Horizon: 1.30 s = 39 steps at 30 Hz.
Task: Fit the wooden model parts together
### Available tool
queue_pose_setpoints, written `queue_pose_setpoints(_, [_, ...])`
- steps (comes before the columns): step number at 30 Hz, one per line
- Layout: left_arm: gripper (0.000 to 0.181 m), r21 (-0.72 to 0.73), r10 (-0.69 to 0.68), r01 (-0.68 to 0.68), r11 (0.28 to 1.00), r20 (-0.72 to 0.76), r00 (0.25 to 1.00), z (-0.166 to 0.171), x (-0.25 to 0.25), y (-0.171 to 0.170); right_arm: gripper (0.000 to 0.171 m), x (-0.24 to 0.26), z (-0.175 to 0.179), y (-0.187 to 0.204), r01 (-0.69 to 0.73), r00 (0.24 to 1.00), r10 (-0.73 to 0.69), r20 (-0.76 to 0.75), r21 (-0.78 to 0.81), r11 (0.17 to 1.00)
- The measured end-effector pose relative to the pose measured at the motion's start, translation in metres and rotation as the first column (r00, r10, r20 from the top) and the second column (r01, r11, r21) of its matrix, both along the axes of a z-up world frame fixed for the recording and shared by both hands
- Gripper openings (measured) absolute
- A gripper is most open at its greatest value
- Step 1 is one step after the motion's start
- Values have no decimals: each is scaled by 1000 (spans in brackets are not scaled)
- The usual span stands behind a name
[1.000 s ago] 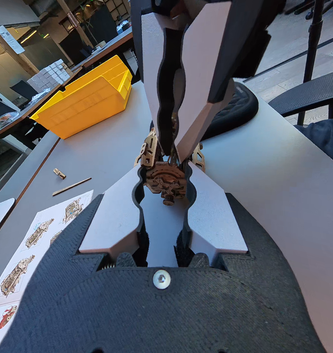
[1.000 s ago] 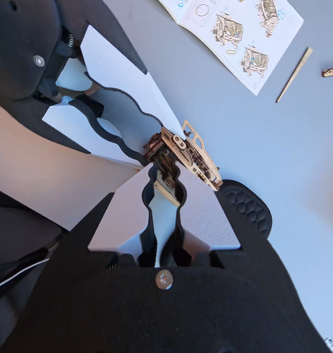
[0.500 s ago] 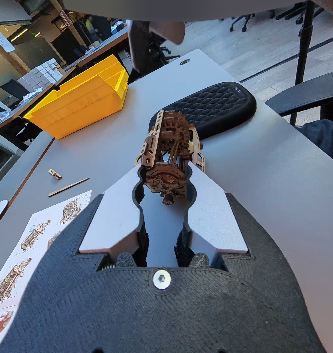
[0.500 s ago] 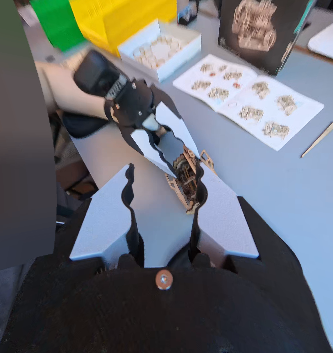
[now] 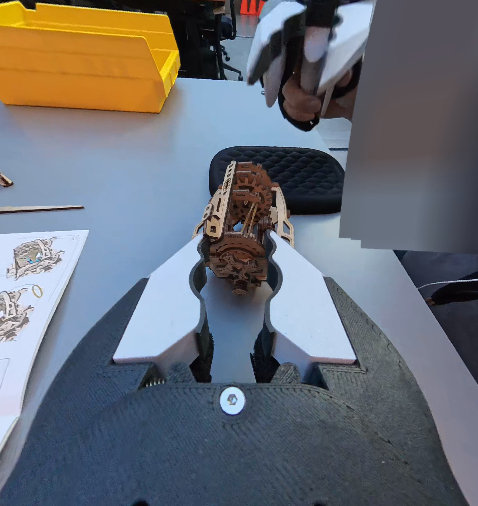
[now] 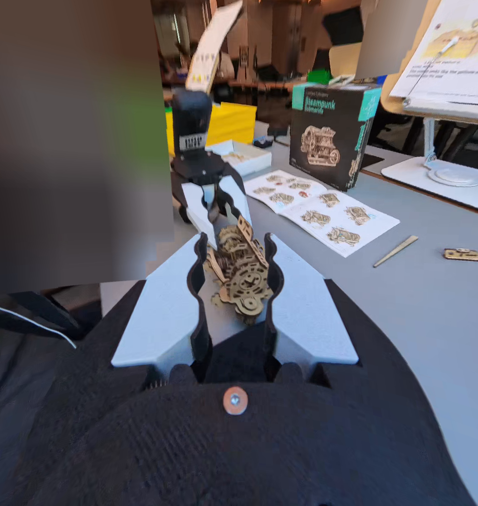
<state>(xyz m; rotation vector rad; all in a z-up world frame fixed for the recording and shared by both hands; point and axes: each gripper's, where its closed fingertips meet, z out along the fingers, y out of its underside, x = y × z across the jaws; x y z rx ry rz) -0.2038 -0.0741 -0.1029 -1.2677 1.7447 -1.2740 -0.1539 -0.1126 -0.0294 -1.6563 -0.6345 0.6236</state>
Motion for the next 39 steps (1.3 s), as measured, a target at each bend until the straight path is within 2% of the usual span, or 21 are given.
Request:
queue_pose_setpoints(1, [39, -25, 0, 0, 1000, -8, 1000, 0, 0, 1, 45, -4, -10, 4, -5, 995, 4, 95, 5, 1000])
queue_pose_setpoints(3, [39, -59, 0, -1, 998, -15, 1000, 0, 1, 3, 46, -10, -25, 11, -49, 973, 42, 227, 25, 999])
queue_pose_setpoints(5, [39, -60, 2, -3, 998, -17, 1000, 0, 0, 4, 48, -13, -37, 18, -99, 957, 94, 276, 4, 995])
queue_pose_setpoints(9, [42, -44, 11, -12, 999, -24, 1000, -1, -5, 3, 57, -19, -56, 21, -235, 944, 257, 207, -126, 964])
queue_pose_setpoints(13, [43, -53, 33, -34, 998, -13, 999, 2, -12, 3, 65, -16, -71, 22, -278, 919, 303, 251, -131, 952])
queue_pose_setpoints(18, [42, -39, 51, -52, 998, -32, 998, 0, -21, 4, 65, -19, -71, 23, -321, 908, 349, 232, -149, 935])
queue_pose_setpoints(23, [31, -70, 74, -79, 994, -76, 994, 2, -27, 11, 57, -30, -79, 26, -374, 869, 418, 263, -202, 905])
queue_pose_setpoints(29, [38, -34, 123, -130, 991, -154, 980, 0, -51, 38, 54, -40, -89, 46, -443, 807, 499, 317, -235, 865])
queue_pose_setpoints(33, [38, -127, 85, -103, 986, -143, 986, -1, -47, 37, 55, -50, -86, 57, -492, 790, 545, 281, -240, 837])
queue_pose_setpoints(34, [34, -142, 73, -93, 986, -137, 988, -1, -47, 36, 54, -50, -86, 58, -504, 786, 552, 279, -230, 833])
queue_pose_setpoints(39, [28, 17, 100, -99, 995, -68, 993, 0, -53, 42, 54, -48, -87, 62, -499, 798, 542, 264, -215, 840])
